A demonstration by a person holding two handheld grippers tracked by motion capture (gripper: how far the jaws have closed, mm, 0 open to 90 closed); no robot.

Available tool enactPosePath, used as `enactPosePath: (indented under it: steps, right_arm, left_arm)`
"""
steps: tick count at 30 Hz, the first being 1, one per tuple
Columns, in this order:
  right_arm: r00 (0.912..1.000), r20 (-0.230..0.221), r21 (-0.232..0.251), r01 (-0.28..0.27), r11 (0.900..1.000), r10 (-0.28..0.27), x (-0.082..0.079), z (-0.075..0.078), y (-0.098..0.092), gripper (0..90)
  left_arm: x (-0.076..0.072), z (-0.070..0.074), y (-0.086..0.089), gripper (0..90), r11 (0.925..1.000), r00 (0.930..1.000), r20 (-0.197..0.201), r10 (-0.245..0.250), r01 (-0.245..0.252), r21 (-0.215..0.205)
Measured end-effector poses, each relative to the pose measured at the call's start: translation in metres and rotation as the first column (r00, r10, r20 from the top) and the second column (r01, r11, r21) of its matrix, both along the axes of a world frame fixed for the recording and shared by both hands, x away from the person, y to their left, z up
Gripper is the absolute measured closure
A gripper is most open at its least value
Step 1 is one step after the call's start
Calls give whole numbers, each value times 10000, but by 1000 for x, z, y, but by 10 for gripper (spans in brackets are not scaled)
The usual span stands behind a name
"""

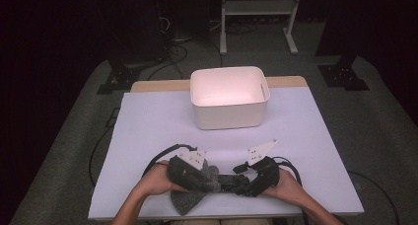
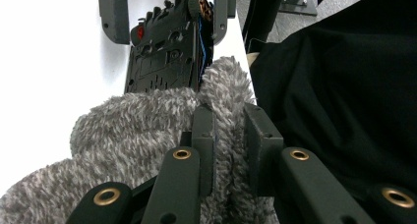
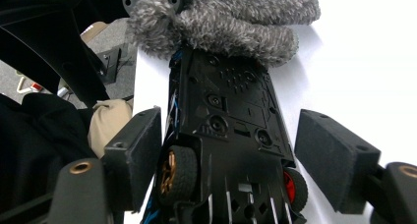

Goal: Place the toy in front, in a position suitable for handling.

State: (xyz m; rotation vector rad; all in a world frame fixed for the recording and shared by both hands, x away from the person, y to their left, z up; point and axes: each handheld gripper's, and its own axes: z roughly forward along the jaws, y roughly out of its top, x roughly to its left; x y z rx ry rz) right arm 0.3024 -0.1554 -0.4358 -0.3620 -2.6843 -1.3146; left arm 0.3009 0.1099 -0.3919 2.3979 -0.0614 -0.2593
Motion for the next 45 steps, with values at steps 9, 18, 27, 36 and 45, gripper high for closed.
enactPosePath:
  steps: [9, 18, 27, 36, 45]
  right_arm:
    - [9995, -295, -386, -79, 9992, 67, 0, -6, 6, 187]
    - [9984, -272, -1137, -526, 9921, 499, -5, -15, 17, 173]
    - [9867, 1222, -1436, -892, 9856, 1071, -16, -14, 23, 246]
    - [9798, 1985, -1455, 52, 9893, 241, 7, -13, 13, 246]
    - [9840, 1783, -1169, 138, 9930, 73, 14, -18, 8, 240]
  left_arm:
    - [-4, -4, -1, 769, 9999, 9999, -86, -129, 130, 56]
    - [-4, -9, 1, 766, 10000, 9999, -87, -84, 84, 52]
    - [4, -11, 11, 765, 9981, 9987, -195, 478, -485, -382]
    - [23, -2, 30, 766, 9809, 9829, 255, 1821, -1798, -747]
    - [33, -13, 14, 765, 9803, 9773, 770, 1973, -1963, -201]
